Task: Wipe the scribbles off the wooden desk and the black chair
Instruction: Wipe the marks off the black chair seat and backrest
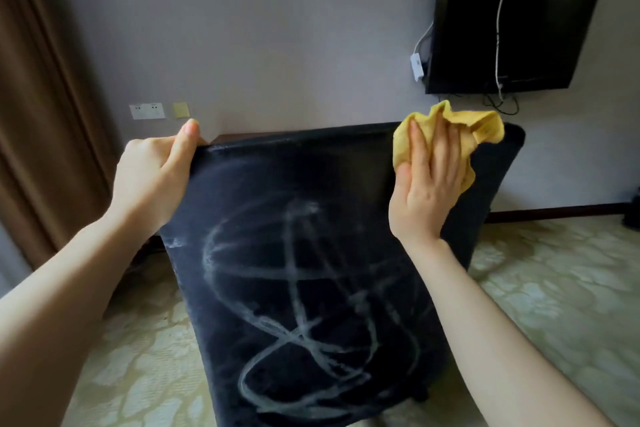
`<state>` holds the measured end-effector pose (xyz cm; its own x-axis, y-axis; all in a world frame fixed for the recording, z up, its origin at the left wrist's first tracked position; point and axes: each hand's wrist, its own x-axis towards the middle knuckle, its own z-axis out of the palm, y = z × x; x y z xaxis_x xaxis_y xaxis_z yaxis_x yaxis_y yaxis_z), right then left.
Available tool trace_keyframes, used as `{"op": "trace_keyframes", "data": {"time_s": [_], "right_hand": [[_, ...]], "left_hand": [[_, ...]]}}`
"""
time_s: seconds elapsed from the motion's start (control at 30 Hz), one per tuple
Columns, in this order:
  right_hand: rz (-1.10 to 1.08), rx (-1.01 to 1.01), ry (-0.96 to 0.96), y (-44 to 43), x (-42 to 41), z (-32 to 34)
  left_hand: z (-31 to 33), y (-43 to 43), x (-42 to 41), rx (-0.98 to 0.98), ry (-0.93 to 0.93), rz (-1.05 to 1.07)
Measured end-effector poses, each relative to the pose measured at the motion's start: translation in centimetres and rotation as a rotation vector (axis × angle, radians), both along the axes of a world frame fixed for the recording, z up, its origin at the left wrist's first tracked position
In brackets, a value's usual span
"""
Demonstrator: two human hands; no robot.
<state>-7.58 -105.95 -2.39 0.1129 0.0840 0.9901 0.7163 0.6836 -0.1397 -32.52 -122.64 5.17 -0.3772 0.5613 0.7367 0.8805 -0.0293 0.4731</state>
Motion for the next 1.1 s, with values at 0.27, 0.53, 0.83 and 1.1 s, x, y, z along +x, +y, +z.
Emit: {"op": "trace_keyframes", "data": {"time_s": [0.27, 0.53, 0.83, 1.1], "right_hand": [[0.401, -0.595, 1.067, 3.6, 4.6, 3.3], [0.439, -0.508, 0.886, -0.2, -1.4, 2.1], [0.131, -0.147, 0.345, -7.1, -11.2, 1.1], [-0.004, 0.144, -0.33, -9.0, -13.3, -0.9]], "left_hand": [[-0.2, 0.1, -0.3, -0.037, -0.097, -0.015], [1.0, -0.3, 0.5, -0.142, -0.222, -0.073], [1.2, -0.6, 1.4, -0.165, -0.257, -0.127], [1.0, -1.0, 1.5, -0.157, -0.361, -0.194]]}}
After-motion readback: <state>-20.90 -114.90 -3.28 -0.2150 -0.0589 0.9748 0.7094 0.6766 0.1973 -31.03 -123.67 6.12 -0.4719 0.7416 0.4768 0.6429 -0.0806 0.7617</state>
